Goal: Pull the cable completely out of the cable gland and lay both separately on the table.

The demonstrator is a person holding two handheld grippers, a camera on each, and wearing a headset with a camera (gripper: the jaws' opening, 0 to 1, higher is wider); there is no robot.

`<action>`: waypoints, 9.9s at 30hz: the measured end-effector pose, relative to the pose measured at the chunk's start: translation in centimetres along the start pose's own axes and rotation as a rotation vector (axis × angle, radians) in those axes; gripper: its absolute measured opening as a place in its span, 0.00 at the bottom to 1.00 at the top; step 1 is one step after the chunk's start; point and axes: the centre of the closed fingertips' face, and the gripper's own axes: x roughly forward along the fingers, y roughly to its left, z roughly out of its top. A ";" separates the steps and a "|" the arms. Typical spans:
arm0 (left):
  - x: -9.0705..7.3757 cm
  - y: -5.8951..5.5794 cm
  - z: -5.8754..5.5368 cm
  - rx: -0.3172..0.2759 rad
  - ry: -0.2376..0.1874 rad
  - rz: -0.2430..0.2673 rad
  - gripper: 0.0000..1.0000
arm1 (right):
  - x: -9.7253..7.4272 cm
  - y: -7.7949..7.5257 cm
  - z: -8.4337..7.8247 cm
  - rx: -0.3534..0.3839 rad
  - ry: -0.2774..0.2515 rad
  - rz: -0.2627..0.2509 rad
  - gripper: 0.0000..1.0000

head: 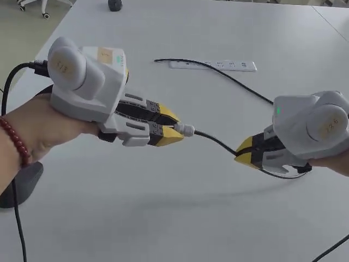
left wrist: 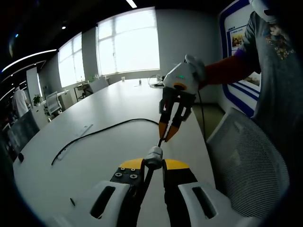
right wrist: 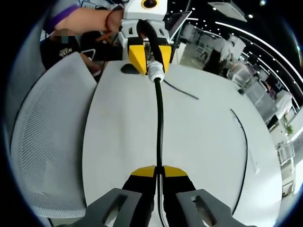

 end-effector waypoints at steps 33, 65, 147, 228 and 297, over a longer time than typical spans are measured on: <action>-0.7 -0.3 0.4 -0.001 -0.012 0.012 0.16 | -0.4 -0.6 -3.1 0.078 0.047 -0.032 0.00; -0.8 0.2 0.5 -0.007 -0.008 0.025 0.16 | -0.3 -1.6 -4.7 0.162 0.063 -0.068 0.13; -0.6 -0.1 0.1 0.021 0.007 0.026 0.16 | 0.8 -0.4 -2.2 0.073 0.046 -0.006 0.00; -0.4 -0.2 1.1 0.009 -0.025 0.019 0.16 | -0.7 0.5 10.9 -0.118 -0.172 -0.002 0.00; -0.1 1.3 -0.3 -0.061 -0.058 0.092 0.16 | 6.2 -13.7 -6.0 0.473 0.080 -0.252 0.00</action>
